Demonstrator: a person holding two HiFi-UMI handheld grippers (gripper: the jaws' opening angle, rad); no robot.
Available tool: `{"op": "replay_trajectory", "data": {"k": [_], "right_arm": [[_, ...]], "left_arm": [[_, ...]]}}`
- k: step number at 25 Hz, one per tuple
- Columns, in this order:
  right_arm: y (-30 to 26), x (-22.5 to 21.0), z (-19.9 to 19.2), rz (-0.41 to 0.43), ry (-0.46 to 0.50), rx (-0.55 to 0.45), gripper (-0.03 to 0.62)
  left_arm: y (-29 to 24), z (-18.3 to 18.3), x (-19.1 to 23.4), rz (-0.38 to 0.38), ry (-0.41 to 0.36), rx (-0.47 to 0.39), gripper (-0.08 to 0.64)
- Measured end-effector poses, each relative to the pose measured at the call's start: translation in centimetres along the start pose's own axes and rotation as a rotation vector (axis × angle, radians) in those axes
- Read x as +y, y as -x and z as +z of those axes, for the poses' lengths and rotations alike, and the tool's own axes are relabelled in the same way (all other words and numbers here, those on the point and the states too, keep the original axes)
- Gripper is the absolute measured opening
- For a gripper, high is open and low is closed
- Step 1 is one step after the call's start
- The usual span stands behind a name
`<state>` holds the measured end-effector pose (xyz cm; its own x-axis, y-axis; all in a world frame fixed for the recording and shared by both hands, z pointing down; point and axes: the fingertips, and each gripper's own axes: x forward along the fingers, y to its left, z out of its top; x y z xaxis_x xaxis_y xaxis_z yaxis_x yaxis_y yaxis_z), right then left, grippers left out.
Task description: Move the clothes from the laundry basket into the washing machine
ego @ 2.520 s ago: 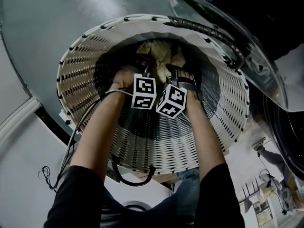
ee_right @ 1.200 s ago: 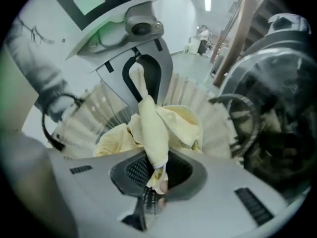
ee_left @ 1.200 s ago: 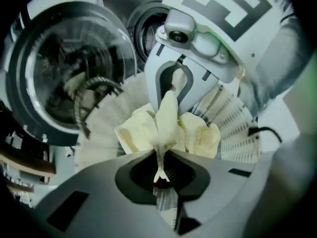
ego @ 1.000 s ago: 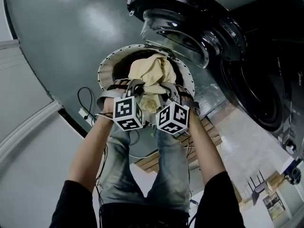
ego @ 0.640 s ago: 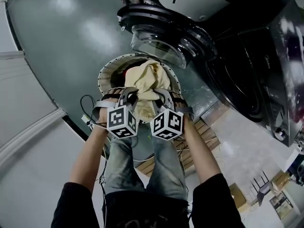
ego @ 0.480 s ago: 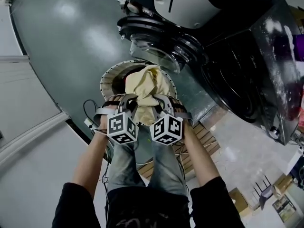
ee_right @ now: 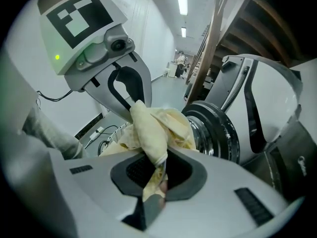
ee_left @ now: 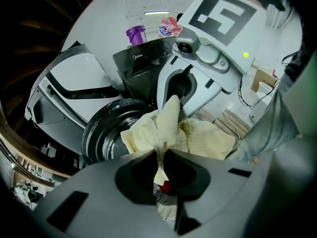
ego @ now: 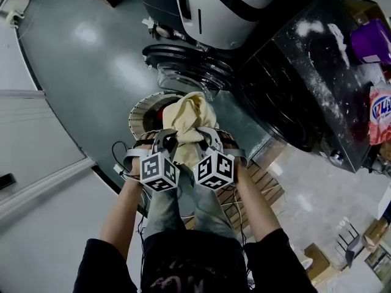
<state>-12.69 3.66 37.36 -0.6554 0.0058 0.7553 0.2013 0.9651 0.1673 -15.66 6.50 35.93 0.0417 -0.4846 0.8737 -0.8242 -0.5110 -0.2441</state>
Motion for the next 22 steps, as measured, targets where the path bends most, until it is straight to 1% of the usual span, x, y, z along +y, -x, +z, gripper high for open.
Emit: {"op": "replay_trajectory", "data": {"k": [5,8,13,18,22], "right_arm": [[2.4,-1.1,-0.4,-0.057,-0.052,0.007,0.046],[3.6,-1.4,-0.5,-0.093,-0.085,0.021,0.045],[6.0,-2.0,-1.0,-0.172,-0.149,0.05,0.044],[8.9,-2.0,-1.1,-0.253,-0.187,0.074,0.044],[11.2,-2.1,-1.9,-0.326,-0.228,0.105,0.043]], "left_arm": [[0.7,2.4,-0.3,-0.028,-0.036,-0.03,0.043],[1.2,3.4,-0.6,-0.046,-0.07,-0.054,0.043],[1.9,5.7,-1.0,-0.088,-0.163,-0.108,0.043],[3.3,7.6,-1.9,-0.109,-0.222,-0.169,0.043],[3.9,9.7,-2.8,-0.134,-0.291,-0.223,0.043]]}}
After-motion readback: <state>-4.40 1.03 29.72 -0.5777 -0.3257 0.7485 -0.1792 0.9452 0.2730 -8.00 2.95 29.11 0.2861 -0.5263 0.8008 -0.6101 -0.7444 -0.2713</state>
